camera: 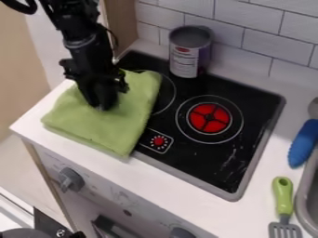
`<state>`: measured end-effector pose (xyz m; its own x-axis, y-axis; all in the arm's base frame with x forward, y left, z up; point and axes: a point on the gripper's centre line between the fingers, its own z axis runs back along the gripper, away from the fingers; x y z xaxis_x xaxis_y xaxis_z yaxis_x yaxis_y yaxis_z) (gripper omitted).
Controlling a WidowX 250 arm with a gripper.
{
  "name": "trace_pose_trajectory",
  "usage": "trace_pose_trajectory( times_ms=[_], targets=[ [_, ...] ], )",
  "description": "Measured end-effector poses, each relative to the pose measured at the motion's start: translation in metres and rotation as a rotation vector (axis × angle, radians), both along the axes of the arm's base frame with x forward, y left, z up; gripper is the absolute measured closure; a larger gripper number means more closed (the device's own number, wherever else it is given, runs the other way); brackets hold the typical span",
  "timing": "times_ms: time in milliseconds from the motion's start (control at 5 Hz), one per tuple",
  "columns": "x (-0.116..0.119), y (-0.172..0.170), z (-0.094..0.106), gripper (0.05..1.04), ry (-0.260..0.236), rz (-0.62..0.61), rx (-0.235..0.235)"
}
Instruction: Move the cloth in the left side of the burner
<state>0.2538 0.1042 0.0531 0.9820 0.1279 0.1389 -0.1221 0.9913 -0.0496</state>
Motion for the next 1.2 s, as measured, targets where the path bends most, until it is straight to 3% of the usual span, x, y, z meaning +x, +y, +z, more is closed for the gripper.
trace_pose_trajectory(
  times_ms=[200, 400, 600, 800, 1000, 1200],
  targets=[
    [0.007, -0.005, 0.028, 0.344, -0.017, 0.020, -0.035],
    [0.008, -0.006, 0.060, 0.107, -0.006, 0.017, -0.100],
    [0.006, 0.000, 0.077, 0.087, -0.014, 0.043, -0.102],
    [0.004, 0.010, 0.089, 0.087, 0.009, 0.041, -0.074],
    [0.016, 0.000, 0.076, 0.087, -0.029, 0.178, -0.034],
    [0.033, -0.017, 0.062, 0.087, -0.102, 0.359, -0.033]
  ],
)
